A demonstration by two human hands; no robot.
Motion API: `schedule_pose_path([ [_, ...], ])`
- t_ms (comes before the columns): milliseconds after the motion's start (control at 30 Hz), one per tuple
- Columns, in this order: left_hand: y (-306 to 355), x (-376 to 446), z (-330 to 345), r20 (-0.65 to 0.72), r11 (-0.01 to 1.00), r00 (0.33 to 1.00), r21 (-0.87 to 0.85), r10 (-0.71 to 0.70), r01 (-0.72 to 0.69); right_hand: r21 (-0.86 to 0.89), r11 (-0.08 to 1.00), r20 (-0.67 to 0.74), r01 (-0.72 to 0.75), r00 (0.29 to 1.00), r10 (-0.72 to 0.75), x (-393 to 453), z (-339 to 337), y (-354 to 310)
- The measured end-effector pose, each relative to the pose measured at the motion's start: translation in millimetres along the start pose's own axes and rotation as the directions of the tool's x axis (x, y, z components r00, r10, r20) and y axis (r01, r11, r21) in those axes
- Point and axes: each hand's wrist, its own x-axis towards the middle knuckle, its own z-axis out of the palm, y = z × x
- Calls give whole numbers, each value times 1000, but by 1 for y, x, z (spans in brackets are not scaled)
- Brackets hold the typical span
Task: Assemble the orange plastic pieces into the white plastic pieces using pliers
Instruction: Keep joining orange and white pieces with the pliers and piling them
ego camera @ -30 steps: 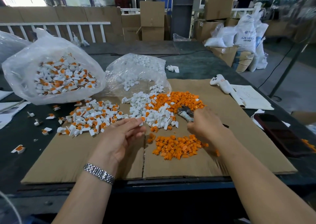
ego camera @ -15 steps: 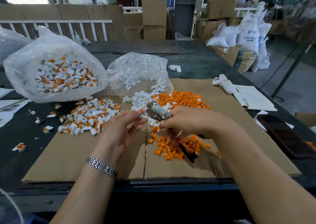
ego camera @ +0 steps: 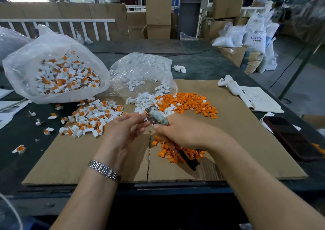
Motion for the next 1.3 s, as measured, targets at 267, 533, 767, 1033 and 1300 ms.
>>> schedule_pose_path([
  [267, -10, -2, 1, -42, 999, 999, -29, -17, 16, -60, 996, -106, -66, 993, 59, 5, 21, 7],
  [533, -12, 6, -13, -59, 1000, 998, 3, -23, 23, -42, 995, 9, -86, 996, 87, 1, -9, 16],
  [767, 6, 23, -49, -275, 984, 959, -142, 63, -105, -239, 899, -342, -367, 899, 276, 31, -26, 74],
  [1033, -18, 11, -10, -30, 741, 975, 655, 220, -148, -416, 708, -519, -571, 788, 331, 54, -9, 102],
  [1300, -42, 28, 14, 175, 307, 946, 916, 273, -258, -386, 746, -463, -543, 813, 353, 57, -7, 106],
])
